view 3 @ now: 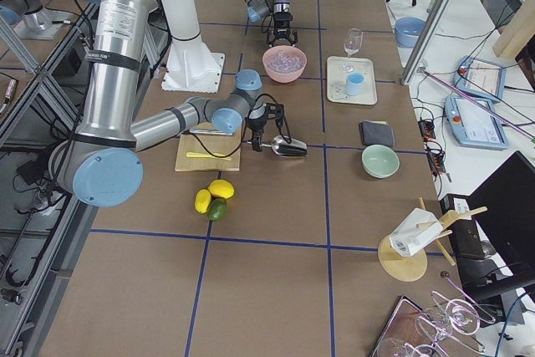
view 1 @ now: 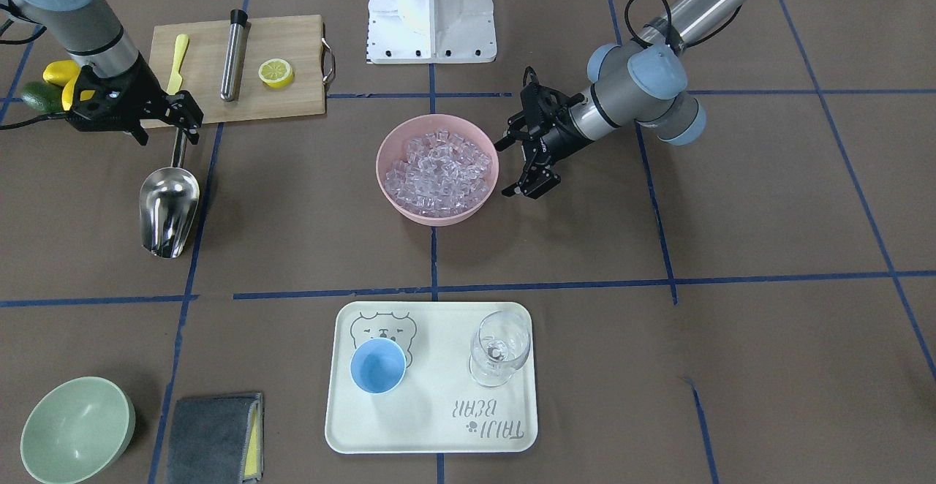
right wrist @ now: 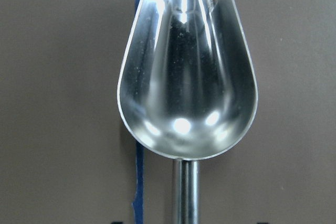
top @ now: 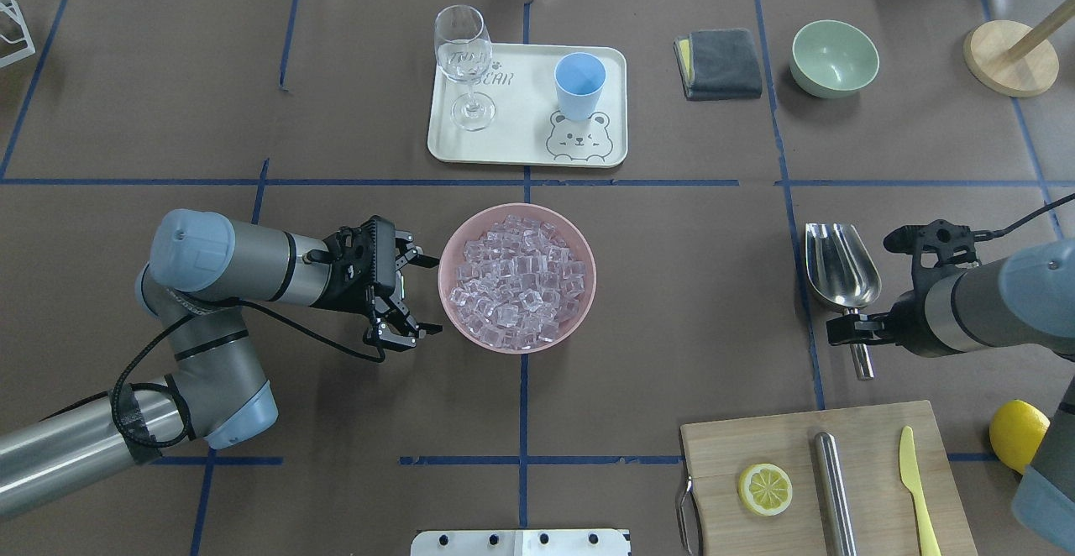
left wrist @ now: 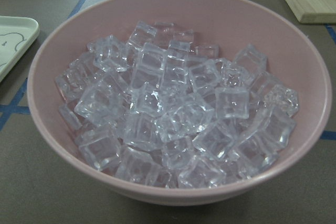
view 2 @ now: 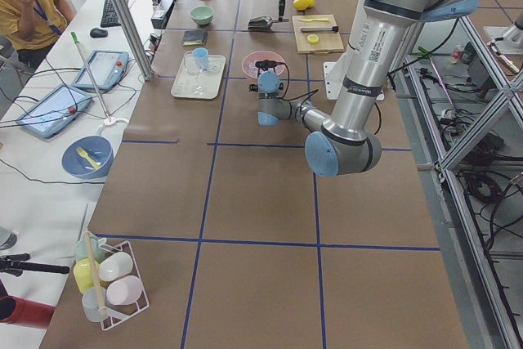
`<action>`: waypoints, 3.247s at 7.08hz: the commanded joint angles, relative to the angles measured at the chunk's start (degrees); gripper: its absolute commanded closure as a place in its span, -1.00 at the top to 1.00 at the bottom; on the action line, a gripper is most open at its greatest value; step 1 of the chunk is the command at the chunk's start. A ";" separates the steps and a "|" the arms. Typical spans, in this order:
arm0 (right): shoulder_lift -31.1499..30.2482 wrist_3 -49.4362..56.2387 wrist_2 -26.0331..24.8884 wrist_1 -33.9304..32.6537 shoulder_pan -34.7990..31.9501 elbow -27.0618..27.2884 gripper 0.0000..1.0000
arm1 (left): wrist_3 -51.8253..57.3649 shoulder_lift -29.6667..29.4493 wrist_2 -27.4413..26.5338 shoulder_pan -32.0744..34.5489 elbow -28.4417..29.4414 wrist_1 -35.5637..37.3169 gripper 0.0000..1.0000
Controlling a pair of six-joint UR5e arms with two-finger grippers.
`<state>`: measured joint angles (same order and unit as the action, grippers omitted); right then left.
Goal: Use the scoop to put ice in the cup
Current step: 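Grasp the metal scoop handle with the right gripper, then lift the scoop and carry it toward the pink ice bowl with the right gripper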
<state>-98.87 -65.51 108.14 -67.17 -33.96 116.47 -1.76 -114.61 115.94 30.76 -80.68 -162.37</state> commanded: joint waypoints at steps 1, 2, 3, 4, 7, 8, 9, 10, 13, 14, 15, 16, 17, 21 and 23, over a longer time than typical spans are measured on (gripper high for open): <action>1.66 0.73 -0.13 -3.58 1.79 -0.54 0.55 | 0.00 0.00 -0.01 0.00 0.00 -0.14 0.99; 1.66 0.82 0.22 -3.58 2.06 -0.80 0.30 | 0.00 0.08 -0.01 0.00 0.00 -0.14 0.99; 1.58 1.25 0.83 -3.58 2.15 -0.89 -0.43 | 0.00 0.08 -0.01 0.00 0.00 -0.23 0.99; 1.23 2.04 0.84 -3.58 2.15 -0.89 -0.92 | 0.00 0.08 -0.01 0.00 0.00 -0.23 1.00; 1.31 2.22 1.28 -3.58 1.10 -0.02 -1.00 | -0.09 0.00 -0.01 0.00 0.00 -0.23 1.00; 1.31 4.23 0.85 -3.58 0.31 0.77 -1.00 | -0.09 0.08 -0.01 0.00 0.00 -0.23 1.00; 1.40 10.16 0.93 -3.58 -0.92 2.34 -1.00 | -0.09 0.08 -0.01 0.00 0.00 -0.23 0.99; 1.40 19.88 1.62 -4.27 -2.41 3.84 -1.00 | -0.09 0.08 -0.01 0.00 0.00 -0.32 0.99; 4.29 49.76 0.85 -18.31 -3.39 11.74 -1.00 | -0.09 0.00 0.08 0.00 -0.09 -0.41 0.99; 5.52 56.47 0.84 -19.39 -3.39 12.72 -1.00 | -0.09 0.00 -0.01 0.00 -0.09 -0.41 1.00; 8.23 57.41 0.75 -22.44 -2.61 13.16 -1.00 | -0.09 0.00 -0.01 0.00 -0.09 -0.67 1.00; 14.69 57.42 1.01 -30.74 -1.29 13.86 -1.00 | -0.09 0.00 -0.01 0.00 -0.09 -0.67 1.00; 21.81 57.42 0.49 -43.70 0.81 16.48 -1.00 | -0.09 -0.09 -0.01 0.00 -0.09 -0.67 1.00; 49.52 58.56 -3.38 -79.56 5.91 11.18 -1.00 | -0.53 -0.18 -0.01 0.00 0.00 -0.94 0.99; 57.87 62.23 -3.73 -85.12 6.36 1.36 -1.00 | -0.53 -0.09 -0.01 0.00 0.09 -0.94 0.99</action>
<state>-46.31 -5.72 104.60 -148.49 -28.01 123.82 -2.27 -114.77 115.93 30.76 -80.63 -163.30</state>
